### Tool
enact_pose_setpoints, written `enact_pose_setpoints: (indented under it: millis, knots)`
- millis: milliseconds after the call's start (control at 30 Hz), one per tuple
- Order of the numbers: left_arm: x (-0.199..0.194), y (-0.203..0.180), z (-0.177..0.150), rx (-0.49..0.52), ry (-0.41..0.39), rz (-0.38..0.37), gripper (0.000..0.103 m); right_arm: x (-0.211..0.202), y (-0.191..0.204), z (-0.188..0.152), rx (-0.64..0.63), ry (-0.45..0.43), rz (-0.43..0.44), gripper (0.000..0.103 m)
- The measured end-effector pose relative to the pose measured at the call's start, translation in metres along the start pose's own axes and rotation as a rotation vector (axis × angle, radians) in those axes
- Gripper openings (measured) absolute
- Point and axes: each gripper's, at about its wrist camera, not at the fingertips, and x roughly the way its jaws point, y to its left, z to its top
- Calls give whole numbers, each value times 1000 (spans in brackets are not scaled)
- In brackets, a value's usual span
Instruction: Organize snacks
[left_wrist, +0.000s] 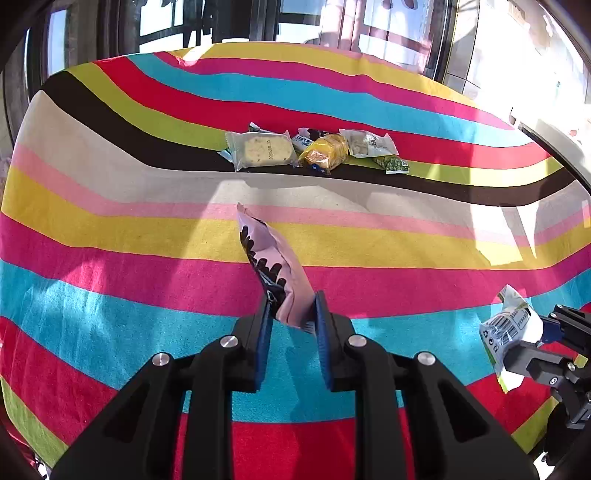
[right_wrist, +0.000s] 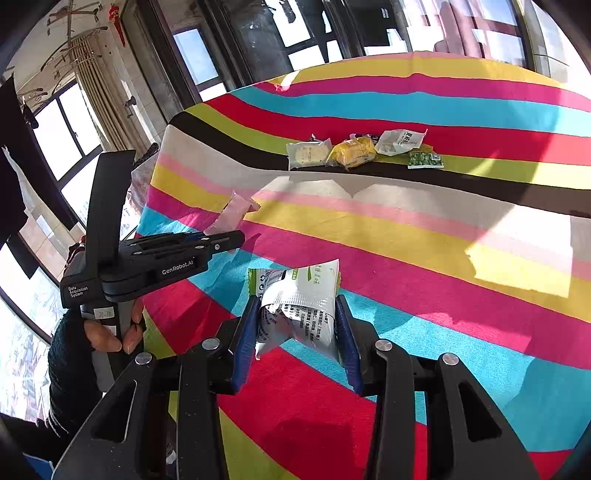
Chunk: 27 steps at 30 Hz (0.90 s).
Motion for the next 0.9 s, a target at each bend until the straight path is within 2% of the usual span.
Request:
enact_pose_setpoints:
  millis: [133, 367, 733, 900]
  knots:
    - [-17, 10, -10, -6, -23, 29, 22, 6, 12, 1, -22, 10, 13, 40]
    - [-39, 27, -29, -35, -46, 37, 22, 21, 44, 0, -86, 52, 39, 40]
    - [-74, 57, -55, -76, -100, 74, 22, 44, 106, -7, -201, 84, 94, 40]
    - [-92, 72, -74, -94, -110, 117, 22, 57, 139, -17, -269, 121, 132, 40]
